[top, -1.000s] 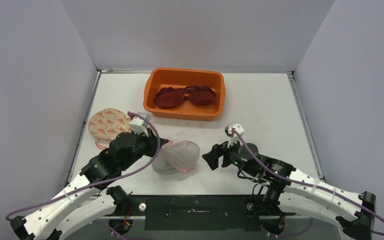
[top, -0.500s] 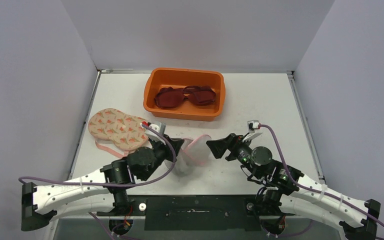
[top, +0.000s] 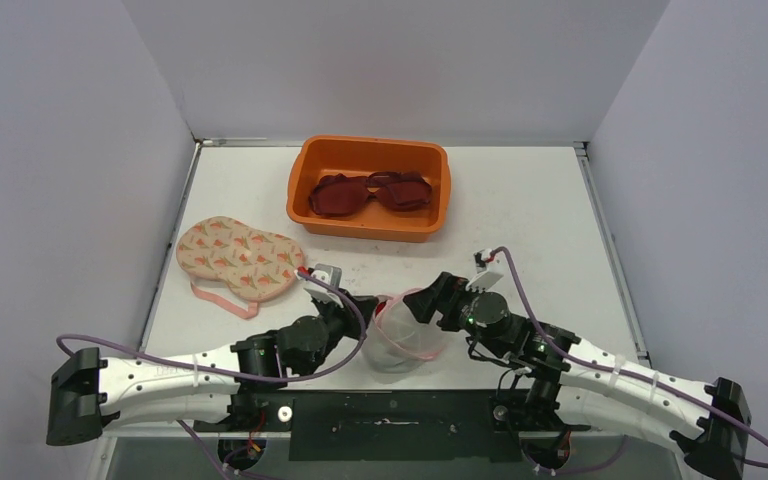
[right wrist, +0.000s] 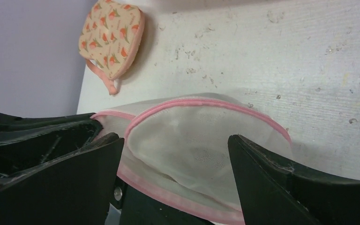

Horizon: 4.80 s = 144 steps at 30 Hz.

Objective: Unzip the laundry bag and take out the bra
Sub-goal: Adjust the laundry bag at the center of the board, then open the laundry bag at the center of the board.

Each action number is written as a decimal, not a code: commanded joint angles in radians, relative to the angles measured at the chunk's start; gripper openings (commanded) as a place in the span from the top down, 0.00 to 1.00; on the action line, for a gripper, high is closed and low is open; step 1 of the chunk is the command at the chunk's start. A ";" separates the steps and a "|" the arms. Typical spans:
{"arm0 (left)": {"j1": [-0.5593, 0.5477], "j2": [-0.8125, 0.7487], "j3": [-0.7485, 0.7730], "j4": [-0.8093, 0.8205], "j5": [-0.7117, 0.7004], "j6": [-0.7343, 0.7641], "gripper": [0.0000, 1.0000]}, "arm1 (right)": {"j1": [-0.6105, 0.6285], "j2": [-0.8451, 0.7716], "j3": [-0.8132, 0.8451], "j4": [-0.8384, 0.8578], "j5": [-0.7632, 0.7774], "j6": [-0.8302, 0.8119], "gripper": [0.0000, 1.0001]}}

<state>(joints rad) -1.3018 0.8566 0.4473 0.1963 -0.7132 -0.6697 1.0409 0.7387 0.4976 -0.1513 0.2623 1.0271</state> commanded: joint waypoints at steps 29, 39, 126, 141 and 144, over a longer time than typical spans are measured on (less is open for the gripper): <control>-0.041 -0.061 0.007 0.119 -0.092 0.051 1.00 | 0.021 0.132 0.202 -0.258 0.053 -0.086 0.90; -0.019 -0.212 -0.016 0.090 -0.216 0.123 1.00 | 0.018 0.046 0.327 -0.297 0.109 -0.359 0.95; 0.205 -0.130 -0.181 -0.079 0.128 -0.165 1.00 | 0.093 0.176 0.105 0.061 0.135 -0.493 0.35; 0.222 -0.240 -0.177 -0.262 0.087 -0.212 1.00 | 0.127 0.563 0.245 0.337 -0.102 -0.477 0.29; 0.226 -0.273 -0.182 -0.316 0.055 -0.239 1.00 | 0.143 0.609 0.272 0.339 -0.074 -0.476 0.28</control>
<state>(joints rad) -1.0866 0.6273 0.2436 -0.0216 -0.5972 -0.8707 1.1614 1.3117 0.6941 0.1013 0.1654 0.5415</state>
